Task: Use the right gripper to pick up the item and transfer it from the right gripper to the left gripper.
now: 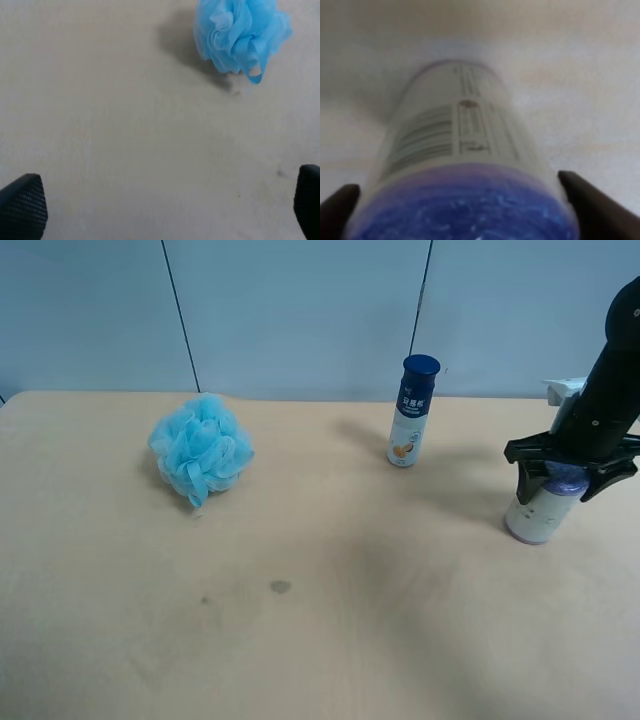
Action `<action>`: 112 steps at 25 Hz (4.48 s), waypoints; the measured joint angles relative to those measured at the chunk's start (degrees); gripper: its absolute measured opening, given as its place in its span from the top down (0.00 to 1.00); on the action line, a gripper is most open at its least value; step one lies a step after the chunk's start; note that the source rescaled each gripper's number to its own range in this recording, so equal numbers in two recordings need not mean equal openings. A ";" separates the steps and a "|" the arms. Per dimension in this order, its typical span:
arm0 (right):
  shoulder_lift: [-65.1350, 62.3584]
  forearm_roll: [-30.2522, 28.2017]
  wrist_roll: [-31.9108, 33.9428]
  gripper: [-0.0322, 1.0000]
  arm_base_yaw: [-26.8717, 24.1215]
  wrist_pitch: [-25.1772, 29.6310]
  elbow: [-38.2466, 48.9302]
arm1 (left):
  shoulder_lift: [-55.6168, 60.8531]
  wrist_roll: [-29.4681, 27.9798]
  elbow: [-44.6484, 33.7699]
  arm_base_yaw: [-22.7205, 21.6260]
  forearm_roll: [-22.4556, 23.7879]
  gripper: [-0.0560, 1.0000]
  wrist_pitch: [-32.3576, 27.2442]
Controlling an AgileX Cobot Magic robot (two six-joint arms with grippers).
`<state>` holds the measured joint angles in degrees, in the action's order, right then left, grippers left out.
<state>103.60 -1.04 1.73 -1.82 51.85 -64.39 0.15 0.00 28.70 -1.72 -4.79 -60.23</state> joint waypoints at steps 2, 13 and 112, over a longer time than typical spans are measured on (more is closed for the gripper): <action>0.00 -0.95 0.00 0.81 0.00 -0.06 0.00 | 0.00 0.00 0.00 0.00 0.00 0.00 0.00; 0.00 -4.45 1.51 0.93 0.00 -0.24 0.00 | 0.00 0.00 0.00 0.00 0.00 0.00 0.00; -5.72 62.55 -40.12 0.94 7.36 16.65 0.00 | -52.84 42.81 0.55 0.00 -51.75 0.00 9.51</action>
<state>97.87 61.51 -38.39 5.54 68.50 -64.39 -52.68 42.81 29.24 -1.72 -56.54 -50.71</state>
